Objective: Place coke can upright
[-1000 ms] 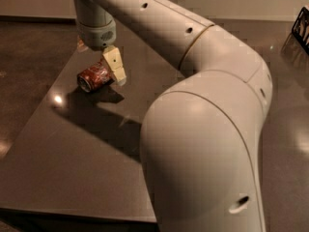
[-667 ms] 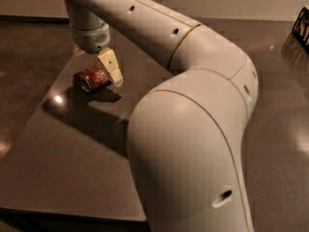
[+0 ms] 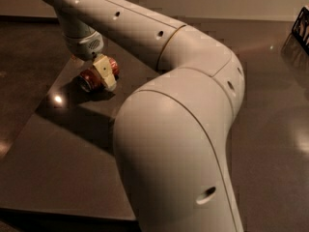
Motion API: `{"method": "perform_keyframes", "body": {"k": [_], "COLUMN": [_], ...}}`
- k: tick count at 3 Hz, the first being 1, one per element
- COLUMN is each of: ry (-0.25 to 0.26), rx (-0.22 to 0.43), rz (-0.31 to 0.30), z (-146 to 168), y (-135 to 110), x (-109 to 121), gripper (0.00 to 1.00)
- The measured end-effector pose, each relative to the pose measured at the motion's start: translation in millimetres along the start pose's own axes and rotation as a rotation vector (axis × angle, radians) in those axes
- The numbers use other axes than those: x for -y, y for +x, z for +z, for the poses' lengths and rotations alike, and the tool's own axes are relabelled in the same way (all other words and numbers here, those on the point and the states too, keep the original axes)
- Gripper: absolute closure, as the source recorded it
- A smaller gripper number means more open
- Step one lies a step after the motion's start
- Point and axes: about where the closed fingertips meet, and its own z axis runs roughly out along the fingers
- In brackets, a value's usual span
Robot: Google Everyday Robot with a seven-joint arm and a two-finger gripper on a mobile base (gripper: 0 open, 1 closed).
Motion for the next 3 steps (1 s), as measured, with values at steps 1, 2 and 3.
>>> {"method": "perform_keyframes", "body": {"k": [1, 2, 3], "ry": [-0.018, -0.015, 0.055], "rx": [0.006, 0.032, 0.128], "rz": [0.002, 0.033, 0.126], "z": [5.7, 1.9, -28.4], "y": [-4.2, -4.3, 1.1], "x": [-3.5, -8.4, -17.6], "gripper": [0.41, 0.64, 0.88]}}
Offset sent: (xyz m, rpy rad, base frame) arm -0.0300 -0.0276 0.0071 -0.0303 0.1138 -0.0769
